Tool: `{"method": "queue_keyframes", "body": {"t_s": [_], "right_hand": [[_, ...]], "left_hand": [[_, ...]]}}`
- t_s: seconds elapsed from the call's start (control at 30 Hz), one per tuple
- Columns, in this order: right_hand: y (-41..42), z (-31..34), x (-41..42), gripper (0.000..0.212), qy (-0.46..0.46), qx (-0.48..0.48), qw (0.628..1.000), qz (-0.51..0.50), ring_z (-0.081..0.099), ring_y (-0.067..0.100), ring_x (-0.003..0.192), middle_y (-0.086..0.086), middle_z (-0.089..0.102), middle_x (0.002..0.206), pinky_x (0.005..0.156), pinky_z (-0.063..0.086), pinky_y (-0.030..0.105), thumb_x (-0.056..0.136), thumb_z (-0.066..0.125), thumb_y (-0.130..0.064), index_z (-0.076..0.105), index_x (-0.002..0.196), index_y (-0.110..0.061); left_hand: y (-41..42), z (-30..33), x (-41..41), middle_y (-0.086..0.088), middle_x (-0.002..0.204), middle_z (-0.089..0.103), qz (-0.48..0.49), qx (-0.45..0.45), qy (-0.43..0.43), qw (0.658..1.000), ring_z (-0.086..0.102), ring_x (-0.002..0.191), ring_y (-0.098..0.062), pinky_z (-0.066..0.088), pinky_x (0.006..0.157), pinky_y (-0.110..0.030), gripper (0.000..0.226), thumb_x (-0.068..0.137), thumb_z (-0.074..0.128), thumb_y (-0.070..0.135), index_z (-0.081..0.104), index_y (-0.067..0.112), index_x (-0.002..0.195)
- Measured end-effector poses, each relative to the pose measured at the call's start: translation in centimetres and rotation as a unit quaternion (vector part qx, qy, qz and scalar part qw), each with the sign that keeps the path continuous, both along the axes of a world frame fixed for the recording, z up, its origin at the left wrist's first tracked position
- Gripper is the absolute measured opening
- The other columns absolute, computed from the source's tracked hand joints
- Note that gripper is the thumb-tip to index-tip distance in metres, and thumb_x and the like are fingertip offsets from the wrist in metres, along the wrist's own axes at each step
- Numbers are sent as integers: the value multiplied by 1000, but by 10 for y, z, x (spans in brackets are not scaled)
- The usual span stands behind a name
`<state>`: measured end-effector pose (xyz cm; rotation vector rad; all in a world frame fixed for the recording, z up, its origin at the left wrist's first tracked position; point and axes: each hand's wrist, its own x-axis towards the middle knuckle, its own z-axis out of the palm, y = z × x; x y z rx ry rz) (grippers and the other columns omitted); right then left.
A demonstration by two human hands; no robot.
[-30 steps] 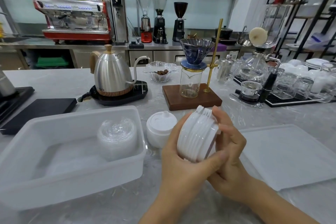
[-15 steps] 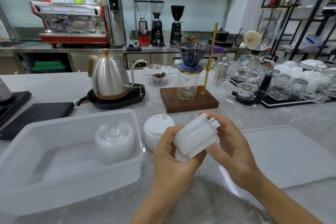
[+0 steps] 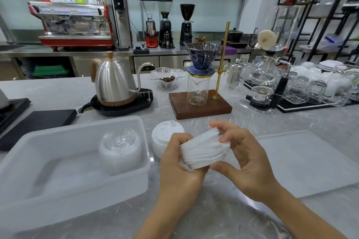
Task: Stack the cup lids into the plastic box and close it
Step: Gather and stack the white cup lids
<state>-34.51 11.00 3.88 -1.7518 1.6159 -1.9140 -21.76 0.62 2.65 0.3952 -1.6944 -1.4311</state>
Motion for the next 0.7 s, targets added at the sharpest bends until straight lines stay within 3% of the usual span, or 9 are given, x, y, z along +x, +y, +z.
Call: {"method": "queue_keyframes", "body": {"t_s": [0.1,0.23,0.3,0.5,0.6,0.7], "right_hand": [[0,0,0,40,8,-2,1000,-11,55,28,127,2,59,135,104,47,38,78,82,-27,52,104,-20],[0,0,0,54,10,-10,1000,-24,58,24,124,-7,62,128,105,47,35,73,85,-34,53,116,-31],[1,1,0,59,22,-7,999,-37,59,20,121,-13,61,124,106,46,30,71,86,-40,53,120,-37],[2,-1,0,60,45,15,996,-72,61,16,116,-20,60,119,101,48,28,70,82,-53,50,120,-45],[2,0,-1,53,1,17,998,-65,64,16,114,-18,65,118,100,49,27,72,81,-54,54,117,-46],[-2,-3,1,45,-47,23,997,-57,67,18,115,-10,70,121,99,52,30,78,77,-51,57,116,-39]], "left_hand": [[-3,0,1,10,79,66,31,-56,-17,998,59,70,-3,43,60,-10,40,69,89,7,60,30,86],[-8,-2,1,5,81,70,26,-74,-17,997,65,74,-14,50,63,-19,42,67,90,1,65,28,88],[-9,-2,2,4,80,70,20,-72,-15,997,65,72,-11,50,62,-19,42,66,91,2,65,28,87],[-10,4,5,8,72,69,-24,-31,-33,999,62,65,-3,49,60,-19,35,61,93,25,65,32,82],[-8,7,6,9,73,69,-28,-4,-50,998,64,64,-4,51,58,-21,42,53,94,40,66,32,83],[-2,10,7,2,84,75,-30,31,-48,998,72,72,-13,57,61,-21,44,58,95,38,70,28,92]]}}
